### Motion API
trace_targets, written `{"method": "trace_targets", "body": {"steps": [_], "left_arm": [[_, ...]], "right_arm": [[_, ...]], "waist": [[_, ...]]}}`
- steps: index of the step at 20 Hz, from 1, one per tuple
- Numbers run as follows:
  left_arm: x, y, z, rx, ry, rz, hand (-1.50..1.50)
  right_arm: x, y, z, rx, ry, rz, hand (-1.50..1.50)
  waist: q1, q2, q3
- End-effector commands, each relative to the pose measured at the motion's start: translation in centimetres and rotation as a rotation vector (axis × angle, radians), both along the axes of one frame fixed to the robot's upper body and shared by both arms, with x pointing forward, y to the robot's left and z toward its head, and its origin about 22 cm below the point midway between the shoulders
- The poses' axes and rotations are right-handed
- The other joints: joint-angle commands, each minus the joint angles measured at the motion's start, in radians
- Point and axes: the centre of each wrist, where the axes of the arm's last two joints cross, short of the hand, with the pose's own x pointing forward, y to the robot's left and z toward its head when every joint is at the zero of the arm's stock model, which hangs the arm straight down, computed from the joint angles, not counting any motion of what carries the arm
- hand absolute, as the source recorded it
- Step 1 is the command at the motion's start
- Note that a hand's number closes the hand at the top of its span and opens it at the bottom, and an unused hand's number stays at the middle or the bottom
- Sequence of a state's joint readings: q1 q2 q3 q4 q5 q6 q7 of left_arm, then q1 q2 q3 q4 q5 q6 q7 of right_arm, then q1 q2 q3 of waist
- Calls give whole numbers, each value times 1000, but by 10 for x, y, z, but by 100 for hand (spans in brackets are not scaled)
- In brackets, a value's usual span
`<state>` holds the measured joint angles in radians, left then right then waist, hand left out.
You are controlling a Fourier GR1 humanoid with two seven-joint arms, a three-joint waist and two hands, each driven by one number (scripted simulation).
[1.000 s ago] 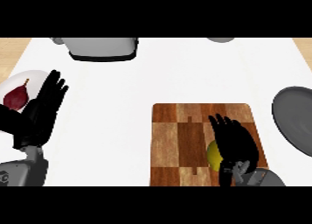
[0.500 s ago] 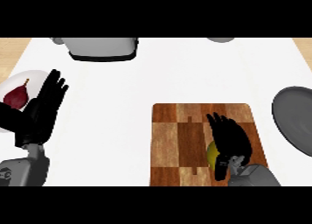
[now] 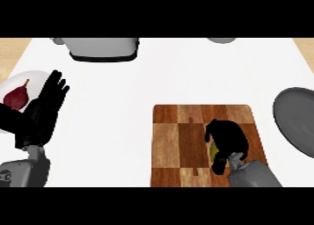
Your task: Pick the lemon from the cutting board and place it in the pan
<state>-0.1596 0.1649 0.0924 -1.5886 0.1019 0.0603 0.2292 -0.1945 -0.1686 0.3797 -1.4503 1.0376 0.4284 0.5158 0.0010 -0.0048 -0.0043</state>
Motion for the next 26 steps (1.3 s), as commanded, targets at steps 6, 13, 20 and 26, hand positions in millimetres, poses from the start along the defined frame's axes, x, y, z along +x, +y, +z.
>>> {"method": "trace_targets", "body": {"steps": [6, 13, 20, 26], "left_arm": [[-8, 24, 19, -5, 0, -1, 0], [-8, 4, 22, -10, -3, 6, 0], [-7, 7, 0, -8, 12, 5, 0], [-7, -1, 6, -4, 1, 22, 0]], "right_arm": [[-8, 3, -9, 62, -34, 5, 150], [4, 11, 12, 109, -132, -186, 150], [-4, 2, 62, -46, -526, -209, 150], [-33, 11, 133, -110, -770, -233, 150]], "waist": [[1, 4, 4], [1, 4, 4], [-8, 0, 3], [-7, -2, 3]]}}
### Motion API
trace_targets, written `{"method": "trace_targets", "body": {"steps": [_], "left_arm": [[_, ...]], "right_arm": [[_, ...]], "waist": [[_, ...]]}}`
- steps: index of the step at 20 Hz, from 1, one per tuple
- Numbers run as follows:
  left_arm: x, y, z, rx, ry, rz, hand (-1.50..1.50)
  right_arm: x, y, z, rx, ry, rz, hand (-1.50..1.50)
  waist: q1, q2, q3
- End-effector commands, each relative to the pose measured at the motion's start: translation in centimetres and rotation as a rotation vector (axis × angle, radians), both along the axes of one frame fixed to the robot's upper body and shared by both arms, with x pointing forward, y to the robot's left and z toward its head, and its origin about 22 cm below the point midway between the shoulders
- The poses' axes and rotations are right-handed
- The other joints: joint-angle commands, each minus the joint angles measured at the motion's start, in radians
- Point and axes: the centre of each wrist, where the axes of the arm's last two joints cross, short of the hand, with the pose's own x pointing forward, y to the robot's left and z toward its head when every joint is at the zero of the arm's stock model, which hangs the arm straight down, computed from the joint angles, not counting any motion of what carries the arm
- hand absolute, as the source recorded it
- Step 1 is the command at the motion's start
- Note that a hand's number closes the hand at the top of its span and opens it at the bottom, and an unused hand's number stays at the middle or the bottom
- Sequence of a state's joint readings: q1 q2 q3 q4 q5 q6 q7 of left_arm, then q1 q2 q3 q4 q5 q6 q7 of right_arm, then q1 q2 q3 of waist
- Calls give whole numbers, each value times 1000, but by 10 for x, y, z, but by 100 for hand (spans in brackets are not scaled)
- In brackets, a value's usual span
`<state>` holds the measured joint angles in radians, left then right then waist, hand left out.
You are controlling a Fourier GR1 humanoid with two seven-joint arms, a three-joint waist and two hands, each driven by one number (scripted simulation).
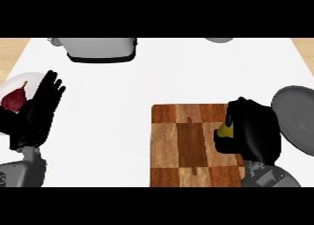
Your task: Pick the lemon from the cutting board and place it in the pan
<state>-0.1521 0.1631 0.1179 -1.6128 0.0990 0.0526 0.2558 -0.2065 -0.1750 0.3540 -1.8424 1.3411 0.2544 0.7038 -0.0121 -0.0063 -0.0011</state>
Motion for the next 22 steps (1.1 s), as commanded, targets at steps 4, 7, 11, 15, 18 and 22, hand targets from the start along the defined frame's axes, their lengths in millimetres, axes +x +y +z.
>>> {"method": "trace_targets", "body": {"steps": [4, 7, 11, 15, 18, 22], "left_arm": [[2, -5, 9, -5, -21, -12, 0], [-6, -7, -15, -7, -2, -22, 0], [1, -7, -8, -15, -4, -12, 0], [-4, 3, -2, -12, -5, -26, 0], [-5, -9, 5, 3, -10, -18, 0], [-1, -7, -5, -8, -16, -23, 0]], "right_arm": [[-30, -13, 55, -3, -148, -58, 150], [0, -28, 76, 48, -177, -100, 150], [13, -61, 68, 75, -209, -181, 150], [25, -115, 67, 92, -235, -239, 150], [14, -151, 60, 119, -287, -252, 150], [31, -200, 69, 175, -325, -274, 150]], "waist": [[8, 4, 1], [14, 6, 1], [12, 7, 1], [16, 8, 2], [11, 6, 2], [15, 8, 2]]}}
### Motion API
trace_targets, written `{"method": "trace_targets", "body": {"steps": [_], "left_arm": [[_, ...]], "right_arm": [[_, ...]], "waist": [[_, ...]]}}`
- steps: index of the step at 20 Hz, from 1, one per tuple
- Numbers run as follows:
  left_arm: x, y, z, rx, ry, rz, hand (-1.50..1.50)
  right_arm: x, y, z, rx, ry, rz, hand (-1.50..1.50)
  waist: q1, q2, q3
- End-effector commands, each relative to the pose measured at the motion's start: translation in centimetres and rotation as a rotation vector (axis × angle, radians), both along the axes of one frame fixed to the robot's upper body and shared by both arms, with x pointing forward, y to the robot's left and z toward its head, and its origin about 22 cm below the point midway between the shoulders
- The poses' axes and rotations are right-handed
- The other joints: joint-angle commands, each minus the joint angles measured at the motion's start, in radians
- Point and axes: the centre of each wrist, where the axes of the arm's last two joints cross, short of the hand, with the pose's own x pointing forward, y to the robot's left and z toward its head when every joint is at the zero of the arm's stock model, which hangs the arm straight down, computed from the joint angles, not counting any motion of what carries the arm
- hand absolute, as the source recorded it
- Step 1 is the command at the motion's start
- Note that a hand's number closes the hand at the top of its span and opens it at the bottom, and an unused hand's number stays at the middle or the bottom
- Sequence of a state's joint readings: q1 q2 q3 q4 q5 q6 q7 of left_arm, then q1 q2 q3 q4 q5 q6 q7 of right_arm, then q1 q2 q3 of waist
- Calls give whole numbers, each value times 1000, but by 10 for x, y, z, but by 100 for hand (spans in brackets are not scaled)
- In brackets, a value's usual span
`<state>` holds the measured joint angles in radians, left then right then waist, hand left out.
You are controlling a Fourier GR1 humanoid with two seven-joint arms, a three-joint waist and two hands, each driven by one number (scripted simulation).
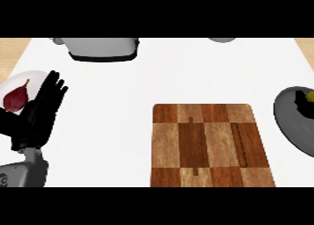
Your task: Pick the lemon from the cutting board and place it in the pan
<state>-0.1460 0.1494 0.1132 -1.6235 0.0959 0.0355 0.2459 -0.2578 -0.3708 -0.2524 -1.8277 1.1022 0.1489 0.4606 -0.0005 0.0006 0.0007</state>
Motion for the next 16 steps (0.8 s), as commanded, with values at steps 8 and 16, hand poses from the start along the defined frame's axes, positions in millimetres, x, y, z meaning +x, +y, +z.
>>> {"method": "trace_targets", "body": {"steps": [8, 16], "left_arm": [[1, 5, 8, 7, -5, -9, 0], [16, -5, -1, -3, 6, -24, 0]], "right_arm": [[18, -125, -52, 68, -13, 11, 150], [34, -151, -127, 99, 49, 80, 150]], "waist": [[12, 3, 0], [23, 9, 2]]}}
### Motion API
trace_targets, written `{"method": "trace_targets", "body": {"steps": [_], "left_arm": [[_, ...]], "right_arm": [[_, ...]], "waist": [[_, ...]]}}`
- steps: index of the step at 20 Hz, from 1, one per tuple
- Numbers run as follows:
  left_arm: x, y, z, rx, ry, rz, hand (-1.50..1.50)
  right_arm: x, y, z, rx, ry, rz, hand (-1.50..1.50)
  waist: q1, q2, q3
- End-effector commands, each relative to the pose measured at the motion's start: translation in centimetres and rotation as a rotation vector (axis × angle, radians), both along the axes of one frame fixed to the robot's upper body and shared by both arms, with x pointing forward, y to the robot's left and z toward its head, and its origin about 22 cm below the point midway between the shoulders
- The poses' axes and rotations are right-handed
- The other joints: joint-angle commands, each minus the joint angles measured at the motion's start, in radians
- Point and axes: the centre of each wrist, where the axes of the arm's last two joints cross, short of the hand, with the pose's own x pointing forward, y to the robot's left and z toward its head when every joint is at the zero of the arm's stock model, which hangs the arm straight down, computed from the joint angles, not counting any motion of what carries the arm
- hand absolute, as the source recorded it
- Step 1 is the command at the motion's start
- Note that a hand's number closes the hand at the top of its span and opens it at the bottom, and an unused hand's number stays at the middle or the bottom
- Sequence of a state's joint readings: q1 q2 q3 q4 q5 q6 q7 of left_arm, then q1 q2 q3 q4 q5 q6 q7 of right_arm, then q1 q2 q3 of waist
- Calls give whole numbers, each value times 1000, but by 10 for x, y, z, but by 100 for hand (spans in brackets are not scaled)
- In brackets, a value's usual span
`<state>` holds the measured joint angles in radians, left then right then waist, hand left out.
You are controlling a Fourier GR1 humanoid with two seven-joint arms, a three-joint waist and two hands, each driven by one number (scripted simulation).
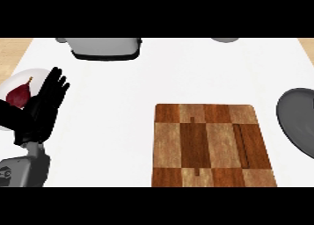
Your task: Pick the lemon from the cutting board and place it in the pan
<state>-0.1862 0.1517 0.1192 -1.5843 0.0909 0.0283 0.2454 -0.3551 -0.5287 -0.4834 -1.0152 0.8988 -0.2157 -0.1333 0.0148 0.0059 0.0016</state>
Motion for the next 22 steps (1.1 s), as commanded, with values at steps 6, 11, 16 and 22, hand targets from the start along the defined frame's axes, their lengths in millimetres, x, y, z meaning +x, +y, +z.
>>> {"method": "trace_targets", "body": {"steps": [6, 11, 16, 22], "left_arm": [[-3, 0, 5, -3, -5, 6, 0], [1, -5, -4, 7, -4, -10, 0], [5, -30, 0, -12, -7, 2, 0], [-2, 5, -3, 11, -2, 30, 0]], "right_arm": [[-7, -11, -74, 184, 142, -163, -150], [1, -33, -60, 273, 182, -97, -150], [-15, -37, -77, 340, 10, -56, -150], [-41, -76, -53, 576, -233, -48, -150]], "waist": [[4, 1, 0], [7, 3, 1], [4, 3, 3], [-24, -8, -1]]}}
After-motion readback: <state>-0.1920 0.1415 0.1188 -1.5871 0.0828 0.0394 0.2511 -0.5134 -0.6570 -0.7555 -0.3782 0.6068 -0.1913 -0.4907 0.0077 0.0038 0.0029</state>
